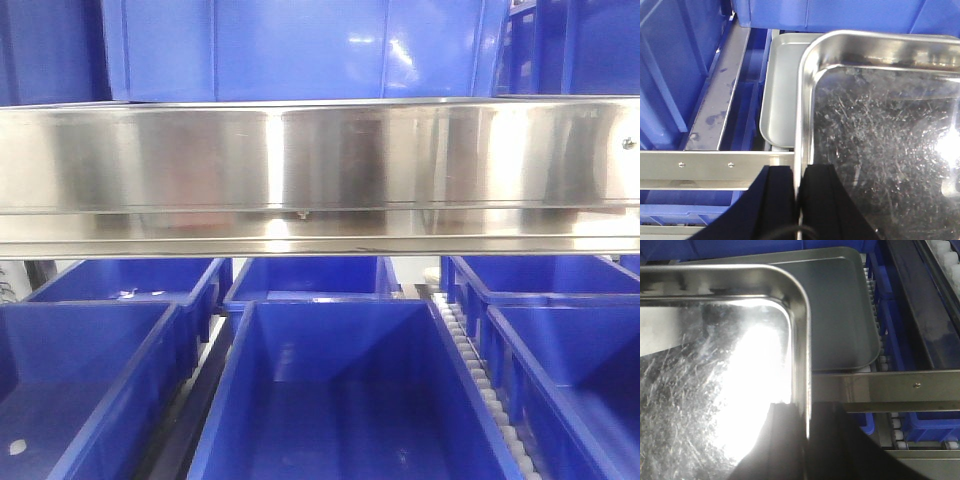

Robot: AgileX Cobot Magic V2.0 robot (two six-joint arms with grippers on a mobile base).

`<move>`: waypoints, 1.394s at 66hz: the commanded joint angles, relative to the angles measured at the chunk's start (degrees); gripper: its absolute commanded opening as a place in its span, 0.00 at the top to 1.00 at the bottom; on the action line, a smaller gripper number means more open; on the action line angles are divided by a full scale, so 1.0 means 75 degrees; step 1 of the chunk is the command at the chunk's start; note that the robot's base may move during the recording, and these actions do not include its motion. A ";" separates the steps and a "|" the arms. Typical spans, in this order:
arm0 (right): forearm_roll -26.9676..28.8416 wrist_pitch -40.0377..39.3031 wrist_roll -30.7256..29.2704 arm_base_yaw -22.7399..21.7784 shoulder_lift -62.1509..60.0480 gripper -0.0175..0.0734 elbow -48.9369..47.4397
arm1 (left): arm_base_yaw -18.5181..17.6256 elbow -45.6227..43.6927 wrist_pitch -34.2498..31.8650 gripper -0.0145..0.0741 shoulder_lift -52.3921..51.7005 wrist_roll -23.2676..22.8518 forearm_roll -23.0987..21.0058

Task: Stack silver trays without gaps
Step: 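Raise the held tray above the stack of silver trays on the shelf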

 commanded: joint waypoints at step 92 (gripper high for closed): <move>0.2043 -0.4139 -0.2625 -0.3287 0.0935 0.83 -0.0373 | 0.3223 -0.0635 -0.3728 0.85 0.1287 0.3041 -0.3112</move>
